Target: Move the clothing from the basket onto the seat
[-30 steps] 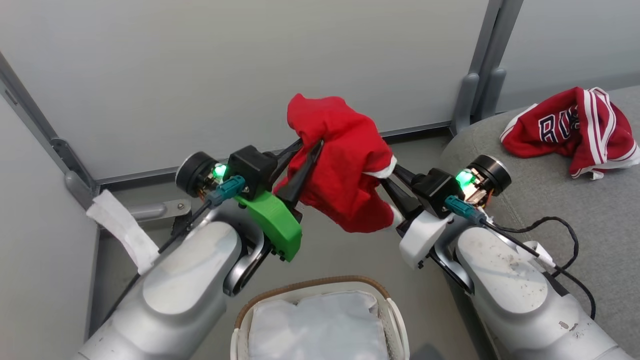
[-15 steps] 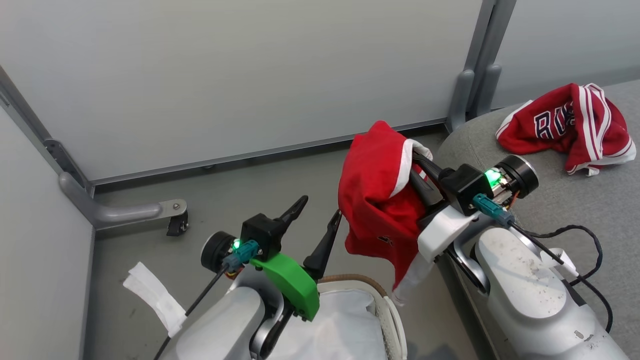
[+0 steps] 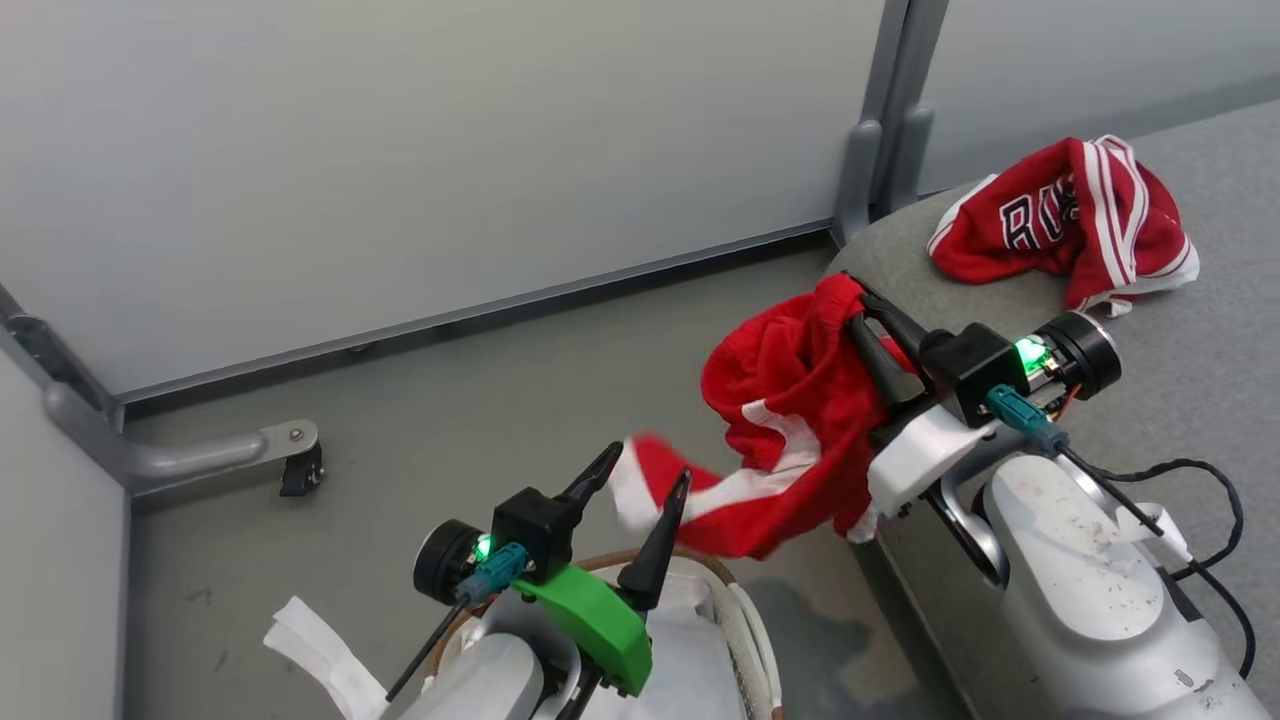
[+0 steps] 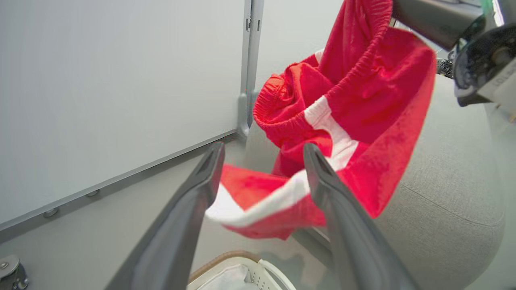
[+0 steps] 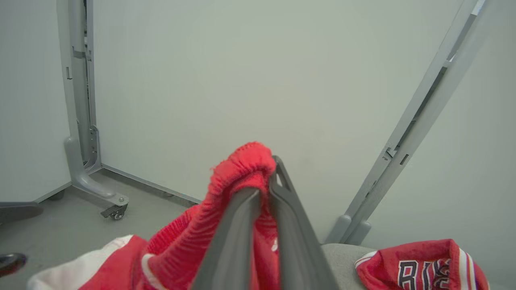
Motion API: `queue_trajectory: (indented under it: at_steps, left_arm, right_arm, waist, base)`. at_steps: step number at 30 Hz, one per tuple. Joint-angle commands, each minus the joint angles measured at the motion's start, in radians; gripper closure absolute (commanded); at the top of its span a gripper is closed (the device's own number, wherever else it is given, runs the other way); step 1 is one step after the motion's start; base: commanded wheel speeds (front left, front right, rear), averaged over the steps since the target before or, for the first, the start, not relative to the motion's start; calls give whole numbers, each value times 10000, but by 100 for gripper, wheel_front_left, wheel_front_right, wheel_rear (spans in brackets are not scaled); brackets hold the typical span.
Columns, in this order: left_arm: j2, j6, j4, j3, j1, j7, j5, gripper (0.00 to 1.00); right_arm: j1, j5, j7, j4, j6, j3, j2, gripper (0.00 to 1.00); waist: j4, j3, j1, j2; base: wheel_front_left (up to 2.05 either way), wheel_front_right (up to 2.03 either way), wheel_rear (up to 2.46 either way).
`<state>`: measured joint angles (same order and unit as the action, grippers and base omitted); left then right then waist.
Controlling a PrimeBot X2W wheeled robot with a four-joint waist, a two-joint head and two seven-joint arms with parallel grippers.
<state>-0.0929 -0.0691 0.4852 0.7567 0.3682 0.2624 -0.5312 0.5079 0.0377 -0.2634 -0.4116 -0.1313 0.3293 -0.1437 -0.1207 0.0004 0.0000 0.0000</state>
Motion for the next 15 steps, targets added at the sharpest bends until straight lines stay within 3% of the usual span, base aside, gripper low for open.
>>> queue_trajectory:
  at_steps: [1, 9, 15]
  left_arm:
    - [36, -47, -69, -96, -204, 33, 191, 0]
    - [219, -221, -221, -557, -351, 32, 766, 0]
    - [294, -352, -178, -688, -320, 32, 1020, 0]
  right_arm:
    - [-26, -53, -19, 66, 12, -69, -88, 100]
    - [32, -193, -19, 193, 11, -393, -382, 100]
    - [-34, -271, -19, 266, 11, -660, -497, 100]
  waist:
    - [-509, 125, 0, 0]
    - [-2102, 532, 0, 0]
    - [-2837, 789, 0, 0]
  base:
    - [0, 0, 0]
    - [0, 0, 0]
    - [0, 0, 0]
